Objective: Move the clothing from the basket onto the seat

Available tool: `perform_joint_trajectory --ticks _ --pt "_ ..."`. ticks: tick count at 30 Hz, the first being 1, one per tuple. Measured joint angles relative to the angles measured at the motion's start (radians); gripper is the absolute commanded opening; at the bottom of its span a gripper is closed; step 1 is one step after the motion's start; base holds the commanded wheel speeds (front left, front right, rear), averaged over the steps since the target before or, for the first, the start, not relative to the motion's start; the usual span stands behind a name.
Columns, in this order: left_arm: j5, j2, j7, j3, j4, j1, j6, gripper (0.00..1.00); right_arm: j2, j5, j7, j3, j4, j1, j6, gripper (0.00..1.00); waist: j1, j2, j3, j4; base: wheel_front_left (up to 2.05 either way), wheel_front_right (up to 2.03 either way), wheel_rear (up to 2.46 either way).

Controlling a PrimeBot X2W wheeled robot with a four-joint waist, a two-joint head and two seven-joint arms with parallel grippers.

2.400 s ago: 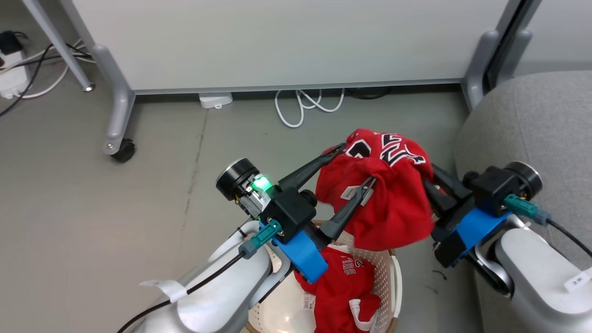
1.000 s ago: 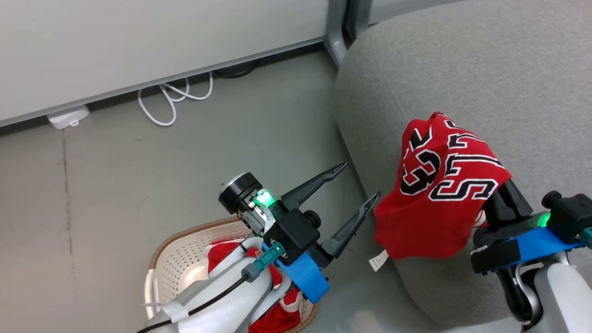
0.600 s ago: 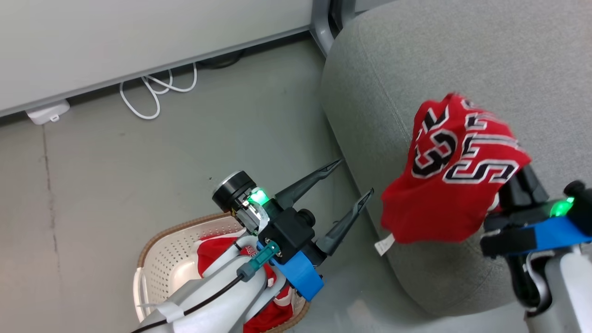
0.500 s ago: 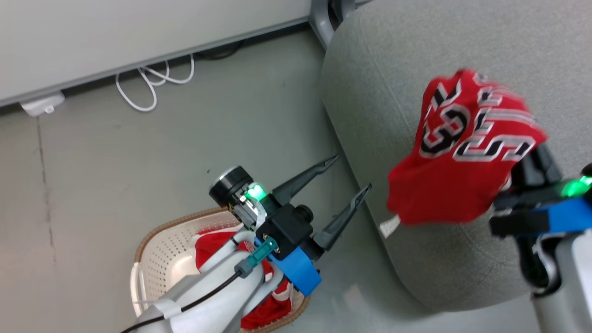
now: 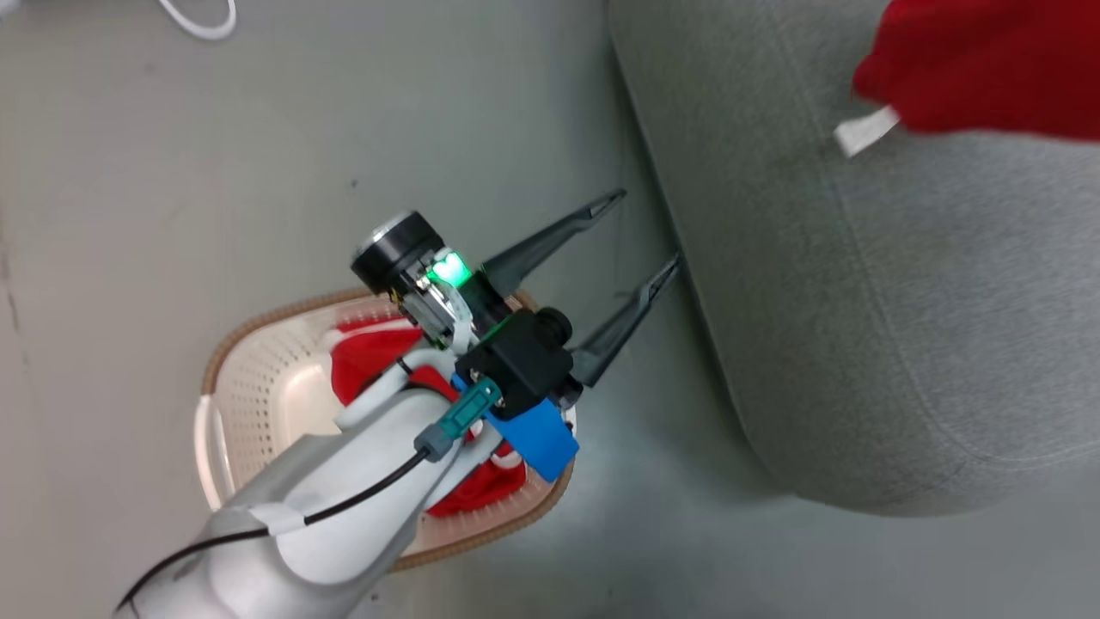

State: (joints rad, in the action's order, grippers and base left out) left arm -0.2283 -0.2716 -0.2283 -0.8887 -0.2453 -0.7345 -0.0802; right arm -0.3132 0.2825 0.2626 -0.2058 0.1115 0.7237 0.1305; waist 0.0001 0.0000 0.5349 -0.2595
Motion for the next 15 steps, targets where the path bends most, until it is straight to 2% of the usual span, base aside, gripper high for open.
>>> perform_joint_trajectory --ticks 9,15 --pt "0.027 -0.022 0.025 -0.013 0.035 -0.069 -0.008 1.00 -0.082 -0.007 0.000 -0.113 0.150 0.188 0.000 0.00 0.0001 -0.0001 0.164 0.010 0.00 0.00 0.00" --pt "0.030 -0.035 0.034 -0.016 0.048 -0.084 -0.008 1.00 -0.105 0.001 0.000 -0.142 0.278 0.224 0.000 0.00 0.0001 0.0000 0.236 0.011 0.00 0.00 0.00"
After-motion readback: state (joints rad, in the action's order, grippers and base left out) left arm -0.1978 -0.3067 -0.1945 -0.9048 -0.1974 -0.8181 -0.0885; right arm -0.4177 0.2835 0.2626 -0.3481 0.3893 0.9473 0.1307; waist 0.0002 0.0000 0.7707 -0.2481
